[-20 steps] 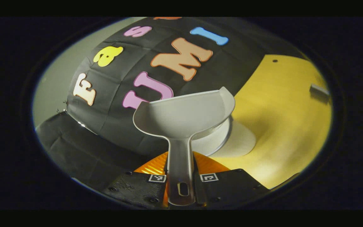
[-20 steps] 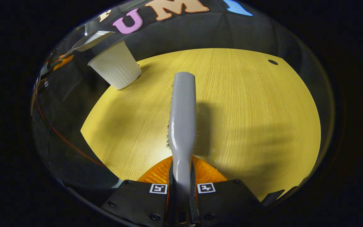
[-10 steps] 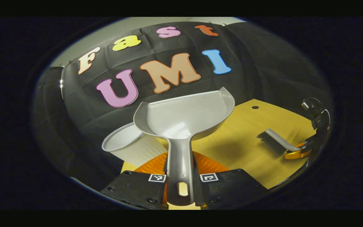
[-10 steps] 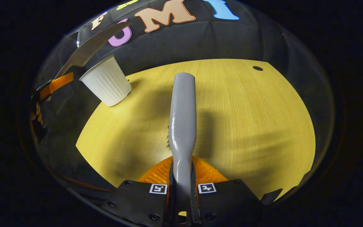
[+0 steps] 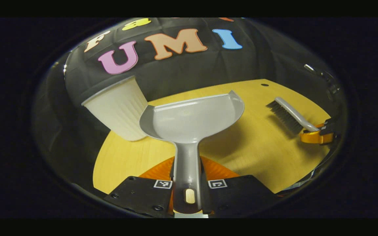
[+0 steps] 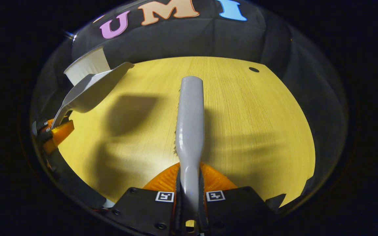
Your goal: Pick up the small broom and dustpan from the desktop, sweep the trash into the dustpan with the broom, and then empty the trash into the garbage bin.
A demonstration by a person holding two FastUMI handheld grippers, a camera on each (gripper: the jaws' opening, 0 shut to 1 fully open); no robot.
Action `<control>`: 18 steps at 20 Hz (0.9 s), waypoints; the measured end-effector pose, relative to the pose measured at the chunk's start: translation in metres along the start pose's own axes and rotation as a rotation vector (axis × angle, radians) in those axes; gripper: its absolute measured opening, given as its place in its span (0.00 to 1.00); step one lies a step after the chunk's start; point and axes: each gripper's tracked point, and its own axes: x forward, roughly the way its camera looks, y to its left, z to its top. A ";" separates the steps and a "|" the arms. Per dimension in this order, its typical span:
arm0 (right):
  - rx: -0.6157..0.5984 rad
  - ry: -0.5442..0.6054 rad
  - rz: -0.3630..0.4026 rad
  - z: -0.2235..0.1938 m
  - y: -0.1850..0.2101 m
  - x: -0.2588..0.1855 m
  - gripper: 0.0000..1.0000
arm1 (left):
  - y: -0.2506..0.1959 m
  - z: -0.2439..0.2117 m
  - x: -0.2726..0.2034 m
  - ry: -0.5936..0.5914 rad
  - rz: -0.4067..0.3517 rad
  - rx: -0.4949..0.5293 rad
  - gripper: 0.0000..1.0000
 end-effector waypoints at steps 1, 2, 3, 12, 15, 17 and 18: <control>-0.002 0.015 -0.008 -0.003 0.000 -0.001 0.21 | -0.001 -0.010 0.006 0.025 -0.004 -0.003 0.23; -0.010 0.038 -0.015 -0.005 -0.001 -0.002 0.21 | -0.003 -0.017 0.010 0.042 -0.012 0.000 0.25; -0.015 0.052 -0.022 -0.005 -0.002 -0.002 0.21 | -0.005 -0.021 0.009 0.064 -0.013 0.006 0.25; -0.053 0.142 -0.108 -0.007 -0.006 -0.013 0.27 | -0.005 -0.034 0.011 0.144 -0.012 0.036 0.30; -0.053 0.090 -0.096 0.003 -0.002 -0.020 0.72 | -0.011 -0.022 0.009 0.092 -0.024 0.027 0.78; -0.061 0.043 -0.085 0.010 -0.001 -0.027 0.76 | -0.013 -0.008 0.003 0.034 -0.013 0.032 1.00; -0.061 0.014 -0.077 0.015 -0.002 -0.033 0.80 | -0.013 0.001 -0.003 0.004 -0.001 0.029 0.95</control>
